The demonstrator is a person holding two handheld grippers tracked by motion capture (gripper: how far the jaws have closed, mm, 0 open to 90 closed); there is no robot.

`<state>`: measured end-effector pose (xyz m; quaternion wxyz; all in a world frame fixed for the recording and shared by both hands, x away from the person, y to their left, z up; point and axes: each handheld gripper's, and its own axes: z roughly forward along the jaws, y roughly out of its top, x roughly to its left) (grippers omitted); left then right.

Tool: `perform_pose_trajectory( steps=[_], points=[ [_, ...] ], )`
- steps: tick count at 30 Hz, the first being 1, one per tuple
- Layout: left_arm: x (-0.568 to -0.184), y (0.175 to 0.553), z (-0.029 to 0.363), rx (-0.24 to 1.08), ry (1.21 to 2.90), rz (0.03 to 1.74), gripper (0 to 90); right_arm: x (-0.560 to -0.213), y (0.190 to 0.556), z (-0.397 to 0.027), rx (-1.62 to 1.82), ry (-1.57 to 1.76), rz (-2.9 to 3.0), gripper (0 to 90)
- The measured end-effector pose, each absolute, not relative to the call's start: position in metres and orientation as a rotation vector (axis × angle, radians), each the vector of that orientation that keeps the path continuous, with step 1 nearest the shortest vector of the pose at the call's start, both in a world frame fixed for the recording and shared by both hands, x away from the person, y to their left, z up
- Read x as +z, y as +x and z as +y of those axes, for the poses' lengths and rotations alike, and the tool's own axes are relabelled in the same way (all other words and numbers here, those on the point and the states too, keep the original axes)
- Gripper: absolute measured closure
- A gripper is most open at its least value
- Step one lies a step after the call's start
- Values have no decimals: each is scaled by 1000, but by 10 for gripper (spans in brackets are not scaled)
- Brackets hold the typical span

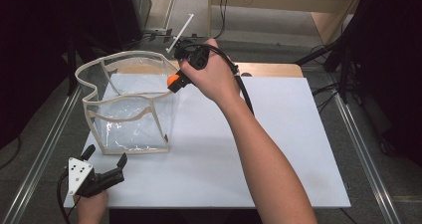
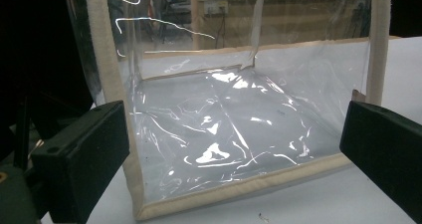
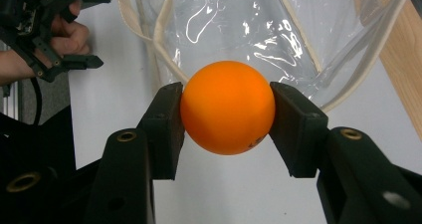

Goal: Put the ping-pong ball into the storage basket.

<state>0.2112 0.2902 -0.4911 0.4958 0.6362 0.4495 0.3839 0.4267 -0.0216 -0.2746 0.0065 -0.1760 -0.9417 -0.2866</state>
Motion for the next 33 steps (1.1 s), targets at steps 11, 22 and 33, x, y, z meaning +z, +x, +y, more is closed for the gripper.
perform_pose_trajectory(
  steps=[11,22,33],
  points=[
    [-491,211,290,929,1542,1089,0,-276,433,-16,-921,-576,-2941,483],
    [-491,211,290,926,1537,1089,0,-282,439,-11,-934,-667,-2958,482],
    [-491,211,291,924,1541,1090,0,-284,434,-10,-900,-719,-2988,283]
  ],
)
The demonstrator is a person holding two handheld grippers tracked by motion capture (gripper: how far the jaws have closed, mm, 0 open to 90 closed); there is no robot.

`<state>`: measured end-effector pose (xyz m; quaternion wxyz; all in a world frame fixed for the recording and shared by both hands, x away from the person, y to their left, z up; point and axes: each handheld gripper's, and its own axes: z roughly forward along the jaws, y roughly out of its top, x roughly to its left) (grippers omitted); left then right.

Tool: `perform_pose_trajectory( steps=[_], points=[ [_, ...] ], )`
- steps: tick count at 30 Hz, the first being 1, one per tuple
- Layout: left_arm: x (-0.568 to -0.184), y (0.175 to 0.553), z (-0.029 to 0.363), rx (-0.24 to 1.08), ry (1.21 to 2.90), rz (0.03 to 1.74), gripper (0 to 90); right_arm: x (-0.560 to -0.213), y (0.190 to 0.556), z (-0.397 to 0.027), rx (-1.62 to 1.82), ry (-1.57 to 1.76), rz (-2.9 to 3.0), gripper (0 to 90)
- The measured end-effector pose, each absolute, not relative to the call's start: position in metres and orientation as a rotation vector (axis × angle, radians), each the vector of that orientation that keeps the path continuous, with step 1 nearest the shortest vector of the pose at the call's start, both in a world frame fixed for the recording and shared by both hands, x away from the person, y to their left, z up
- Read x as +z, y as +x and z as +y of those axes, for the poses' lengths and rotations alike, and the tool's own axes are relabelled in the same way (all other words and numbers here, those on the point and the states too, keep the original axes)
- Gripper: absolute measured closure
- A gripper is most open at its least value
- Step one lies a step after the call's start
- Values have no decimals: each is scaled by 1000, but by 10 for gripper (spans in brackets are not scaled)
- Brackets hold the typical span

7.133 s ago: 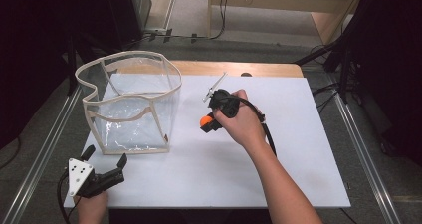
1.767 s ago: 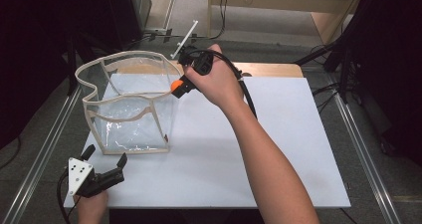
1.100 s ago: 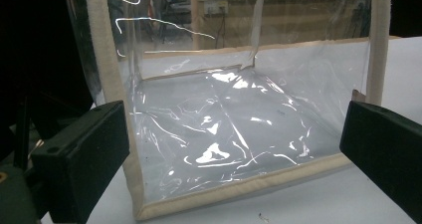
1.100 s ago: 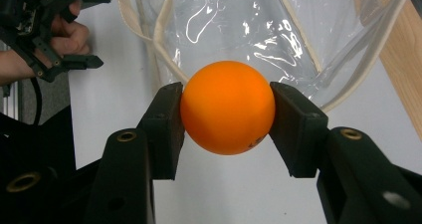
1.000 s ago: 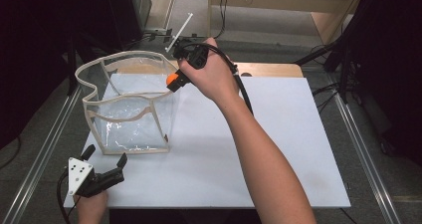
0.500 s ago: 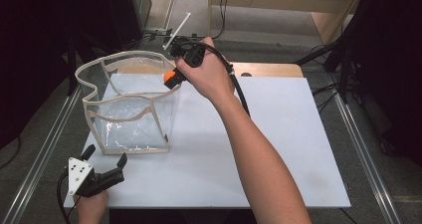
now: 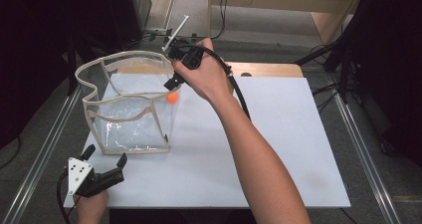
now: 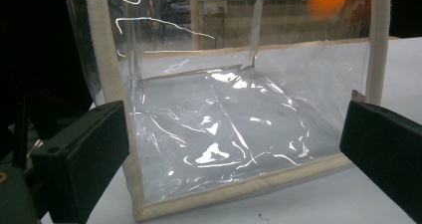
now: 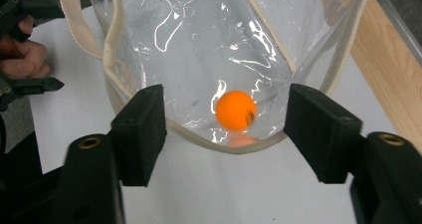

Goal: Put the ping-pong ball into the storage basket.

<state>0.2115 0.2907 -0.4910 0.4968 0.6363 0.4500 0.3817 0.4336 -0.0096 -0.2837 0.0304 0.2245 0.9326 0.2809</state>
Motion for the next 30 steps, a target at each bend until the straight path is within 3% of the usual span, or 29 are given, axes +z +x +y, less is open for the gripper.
perform_pose_trajectory(
  steps=[12,14,30],
  points=[
    [-491,212,290,926,1541,1090,0,-288,415,-22,863,725,2813,68],
    [-491,212,290,925,1537,1091,0,-291,412,-24,859,732,2818,0],
    [-491,212,290,929,1541,1090,0,-303,395,-37,839,699,2824,0]
  ],
)
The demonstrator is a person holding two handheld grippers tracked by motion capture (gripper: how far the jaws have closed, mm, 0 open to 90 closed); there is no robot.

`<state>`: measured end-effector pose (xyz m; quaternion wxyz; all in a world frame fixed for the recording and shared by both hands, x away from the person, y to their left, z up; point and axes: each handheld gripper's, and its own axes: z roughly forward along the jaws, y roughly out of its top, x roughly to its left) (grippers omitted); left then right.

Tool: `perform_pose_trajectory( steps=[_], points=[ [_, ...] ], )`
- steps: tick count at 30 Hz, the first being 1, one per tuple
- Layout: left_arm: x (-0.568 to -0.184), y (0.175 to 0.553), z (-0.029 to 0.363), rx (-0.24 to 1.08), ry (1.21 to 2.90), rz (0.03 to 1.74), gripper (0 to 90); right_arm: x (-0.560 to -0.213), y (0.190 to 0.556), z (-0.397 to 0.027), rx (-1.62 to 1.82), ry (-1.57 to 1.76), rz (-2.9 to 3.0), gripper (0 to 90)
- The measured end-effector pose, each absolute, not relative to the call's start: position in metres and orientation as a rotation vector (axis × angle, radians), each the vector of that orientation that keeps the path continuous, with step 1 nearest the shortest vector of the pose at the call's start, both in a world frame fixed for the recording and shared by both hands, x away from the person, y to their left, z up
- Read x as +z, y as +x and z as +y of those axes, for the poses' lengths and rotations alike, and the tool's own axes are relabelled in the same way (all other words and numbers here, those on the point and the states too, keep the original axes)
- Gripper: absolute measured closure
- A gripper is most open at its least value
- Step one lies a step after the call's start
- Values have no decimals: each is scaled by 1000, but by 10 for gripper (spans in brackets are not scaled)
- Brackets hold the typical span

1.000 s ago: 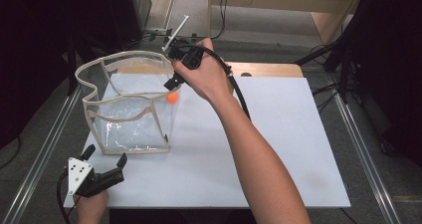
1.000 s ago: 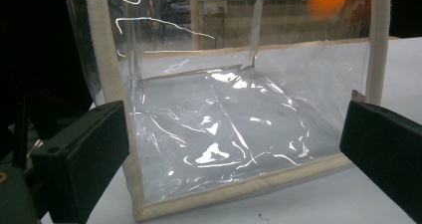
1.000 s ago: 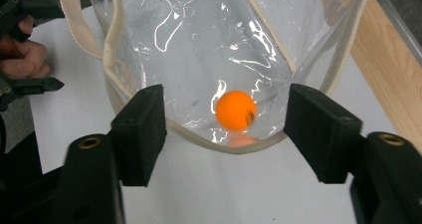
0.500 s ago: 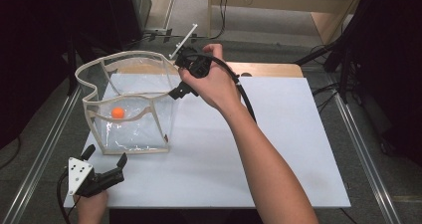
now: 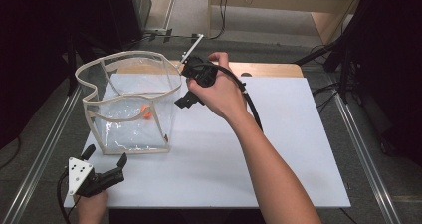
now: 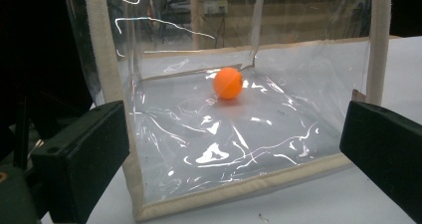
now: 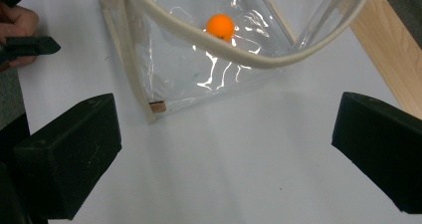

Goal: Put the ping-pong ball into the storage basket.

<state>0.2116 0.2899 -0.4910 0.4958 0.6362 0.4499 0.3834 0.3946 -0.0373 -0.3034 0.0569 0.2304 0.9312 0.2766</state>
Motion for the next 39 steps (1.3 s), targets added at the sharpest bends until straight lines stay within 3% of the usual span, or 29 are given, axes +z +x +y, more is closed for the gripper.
perform_pose_trajectory(
  steps=[39],
  points=[
    [-491,212,290,930,1544,1091,0,-363,368,-73,903,716,2792,0]
  ],
)
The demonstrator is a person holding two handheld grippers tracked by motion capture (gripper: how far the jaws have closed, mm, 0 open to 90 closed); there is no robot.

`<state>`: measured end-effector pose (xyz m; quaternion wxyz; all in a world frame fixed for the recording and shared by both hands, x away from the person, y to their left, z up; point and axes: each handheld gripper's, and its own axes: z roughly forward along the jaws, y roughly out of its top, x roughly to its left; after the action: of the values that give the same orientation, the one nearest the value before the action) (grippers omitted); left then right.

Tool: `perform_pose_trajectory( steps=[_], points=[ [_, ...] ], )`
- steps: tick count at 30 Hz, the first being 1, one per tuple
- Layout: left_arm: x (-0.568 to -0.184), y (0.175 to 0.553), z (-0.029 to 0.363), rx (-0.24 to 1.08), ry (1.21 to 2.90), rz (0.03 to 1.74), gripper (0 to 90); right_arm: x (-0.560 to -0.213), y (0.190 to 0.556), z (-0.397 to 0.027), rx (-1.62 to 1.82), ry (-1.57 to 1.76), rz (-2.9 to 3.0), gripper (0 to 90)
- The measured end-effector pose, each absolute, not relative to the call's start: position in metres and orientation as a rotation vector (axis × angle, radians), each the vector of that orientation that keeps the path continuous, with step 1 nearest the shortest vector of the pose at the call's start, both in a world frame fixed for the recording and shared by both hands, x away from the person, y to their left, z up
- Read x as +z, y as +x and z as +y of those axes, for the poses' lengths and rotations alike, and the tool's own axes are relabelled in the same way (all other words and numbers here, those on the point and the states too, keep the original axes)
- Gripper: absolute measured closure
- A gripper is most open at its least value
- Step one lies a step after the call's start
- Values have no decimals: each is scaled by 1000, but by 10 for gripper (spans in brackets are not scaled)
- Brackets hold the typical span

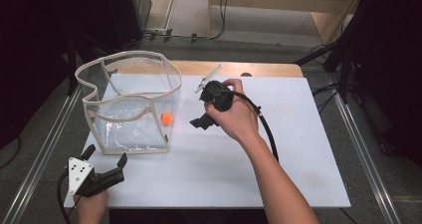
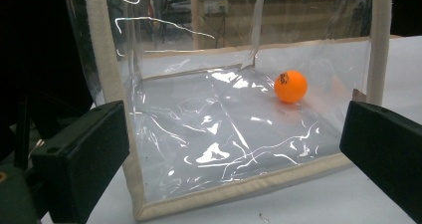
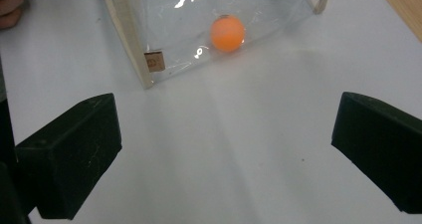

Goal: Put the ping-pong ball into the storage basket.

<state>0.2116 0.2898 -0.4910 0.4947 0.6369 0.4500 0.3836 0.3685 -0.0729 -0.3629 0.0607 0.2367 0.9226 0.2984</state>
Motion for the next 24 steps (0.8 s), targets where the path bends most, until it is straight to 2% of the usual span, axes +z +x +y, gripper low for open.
perform_pose_trajectory(
  steps=[24],
  points=[
    [-491,211,290,930,1546,1085,0,-409,354,-105,992,756,2749,0]
  ],
)
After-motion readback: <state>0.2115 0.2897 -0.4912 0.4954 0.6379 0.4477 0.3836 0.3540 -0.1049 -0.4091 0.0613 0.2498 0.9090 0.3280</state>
